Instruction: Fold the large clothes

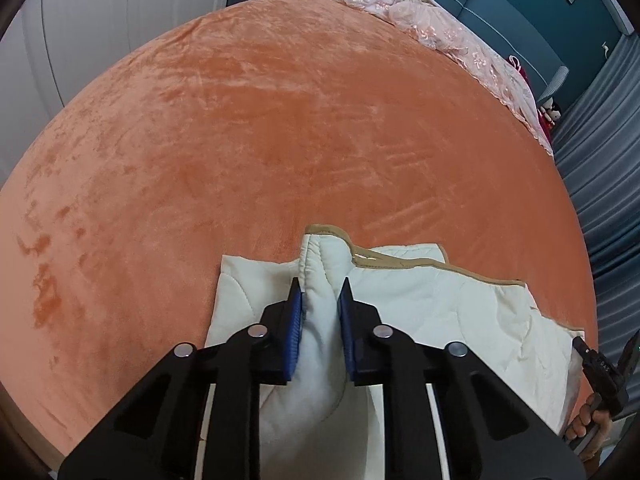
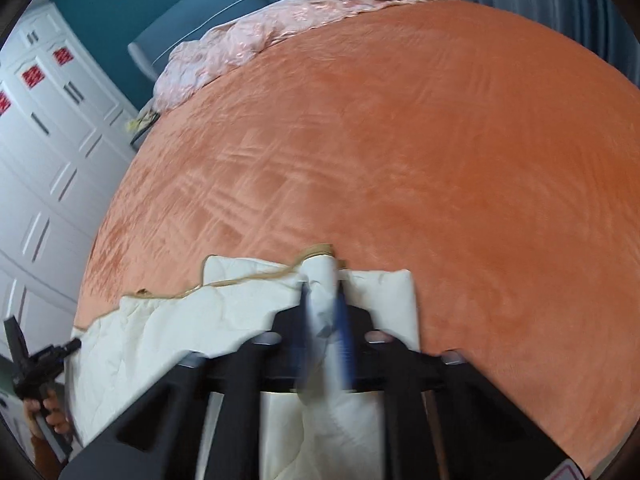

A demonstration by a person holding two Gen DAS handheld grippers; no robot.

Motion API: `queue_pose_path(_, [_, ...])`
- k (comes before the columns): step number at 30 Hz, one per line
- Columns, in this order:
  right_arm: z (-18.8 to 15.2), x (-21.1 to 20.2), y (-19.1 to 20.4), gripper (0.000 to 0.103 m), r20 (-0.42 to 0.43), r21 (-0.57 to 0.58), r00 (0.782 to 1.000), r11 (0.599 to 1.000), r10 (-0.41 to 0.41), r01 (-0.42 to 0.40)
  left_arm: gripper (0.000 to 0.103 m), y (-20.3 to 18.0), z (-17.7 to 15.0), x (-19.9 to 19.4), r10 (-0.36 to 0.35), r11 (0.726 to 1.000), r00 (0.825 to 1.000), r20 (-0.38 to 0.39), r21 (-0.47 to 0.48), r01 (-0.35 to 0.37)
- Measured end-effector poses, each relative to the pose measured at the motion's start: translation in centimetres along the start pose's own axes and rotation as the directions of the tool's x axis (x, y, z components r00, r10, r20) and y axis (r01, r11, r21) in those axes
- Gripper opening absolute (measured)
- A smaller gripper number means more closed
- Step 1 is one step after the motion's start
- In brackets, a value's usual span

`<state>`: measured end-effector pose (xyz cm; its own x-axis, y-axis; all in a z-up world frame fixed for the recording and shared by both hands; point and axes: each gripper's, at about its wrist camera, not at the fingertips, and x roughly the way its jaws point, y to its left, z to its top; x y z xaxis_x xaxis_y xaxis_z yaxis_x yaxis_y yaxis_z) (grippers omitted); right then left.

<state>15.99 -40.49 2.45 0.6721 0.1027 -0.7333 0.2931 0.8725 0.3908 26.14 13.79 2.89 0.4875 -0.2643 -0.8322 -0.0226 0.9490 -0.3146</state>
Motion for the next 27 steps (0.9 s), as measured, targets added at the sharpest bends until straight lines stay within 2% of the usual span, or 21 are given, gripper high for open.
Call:
queue_pose_path(3, [0.8,-2.3,0.6,0.007,0.106,0.016,0.993,0.999,0.047,-0.049,0.013,0.0,0.8,-1.0,0.014,1.0,0.999,0.051,-0.001,-0.014])
queue_pose_path(5, [1.2,-2.4,0.5,0.007,0.132,0.025,0.991,0.999,0.03,-0.034,0.013,0.3,0.9,-0.7,0.038,0.999,0.998,0.059,-0.01,-0.037])
queue_pose_path(9, [0.6,1.5,-0.4,0.007,0.041,0.032,0.997,0.998,-0.058,0.057,0.013,0.8,0.3,3.0,0.104,0.995,0.995,0.004,-0.004,-0.104])
queue_pose_path(13, [-1.6,4.8,-1.2,0.007,-0.023,0.004,0.991,0.992,-0.13,0.13,0.017,1.3,-1.2,5.1,0.152,0.988,0.988,0.019,0.016,-0.152])
queue_pose_path(21, [-3.6,6.9,-2.3,0.007,0.006,0.016,0.992,0.992,-0.126,0.126,0.022,0.4,-3.1,6.3,0.212,0.971,0.968,0.134,0.082,-0.224])
queue_pose_path(27, [-3.8,7.3,-2.5,0.007,0.027,0.044,0.995,0.994,-0.097,0.096,0.027,0.7,-3.3,6.4,0.206,0.974,0.964,0.17,0.058,-0.219])
